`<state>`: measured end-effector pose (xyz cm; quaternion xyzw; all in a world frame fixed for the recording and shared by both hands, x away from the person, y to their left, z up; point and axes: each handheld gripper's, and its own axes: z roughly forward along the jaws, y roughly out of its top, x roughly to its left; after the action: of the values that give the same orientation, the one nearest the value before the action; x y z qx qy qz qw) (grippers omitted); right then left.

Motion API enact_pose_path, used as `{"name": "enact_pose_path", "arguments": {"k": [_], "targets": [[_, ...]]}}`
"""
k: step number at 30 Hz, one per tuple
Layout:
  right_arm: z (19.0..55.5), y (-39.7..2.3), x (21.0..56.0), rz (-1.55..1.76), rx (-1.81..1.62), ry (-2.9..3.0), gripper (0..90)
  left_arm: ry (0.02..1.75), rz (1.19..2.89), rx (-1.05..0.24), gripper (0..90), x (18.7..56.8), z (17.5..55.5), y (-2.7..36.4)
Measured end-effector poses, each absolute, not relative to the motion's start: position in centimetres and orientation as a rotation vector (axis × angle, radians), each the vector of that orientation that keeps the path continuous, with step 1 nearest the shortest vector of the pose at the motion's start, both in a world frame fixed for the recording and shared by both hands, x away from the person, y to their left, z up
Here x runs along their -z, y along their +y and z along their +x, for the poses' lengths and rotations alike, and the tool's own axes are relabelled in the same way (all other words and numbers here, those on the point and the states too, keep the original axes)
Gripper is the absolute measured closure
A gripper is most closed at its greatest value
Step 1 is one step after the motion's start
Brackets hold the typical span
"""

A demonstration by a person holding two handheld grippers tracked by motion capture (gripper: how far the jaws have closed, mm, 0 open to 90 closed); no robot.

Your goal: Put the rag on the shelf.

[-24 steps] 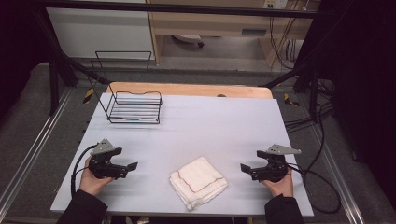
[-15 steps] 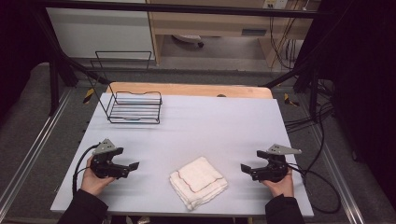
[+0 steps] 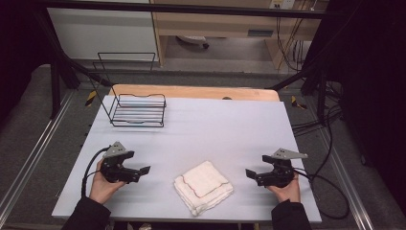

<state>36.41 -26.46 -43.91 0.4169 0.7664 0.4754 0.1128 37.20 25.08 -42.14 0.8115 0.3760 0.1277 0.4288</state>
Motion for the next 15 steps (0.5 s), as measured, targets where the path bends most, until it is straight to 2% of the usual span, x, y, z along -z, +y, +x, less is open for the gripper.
{"name": "enact_pose_path", "arguments": {"k": [15], "targets": [[36.4, -26.1, 44.0, 1.223, -1.387, 2.257, 0.5, 0.844, 2.119, -0.264, 12.6, 40.9, 38.3, 17.1]]}}
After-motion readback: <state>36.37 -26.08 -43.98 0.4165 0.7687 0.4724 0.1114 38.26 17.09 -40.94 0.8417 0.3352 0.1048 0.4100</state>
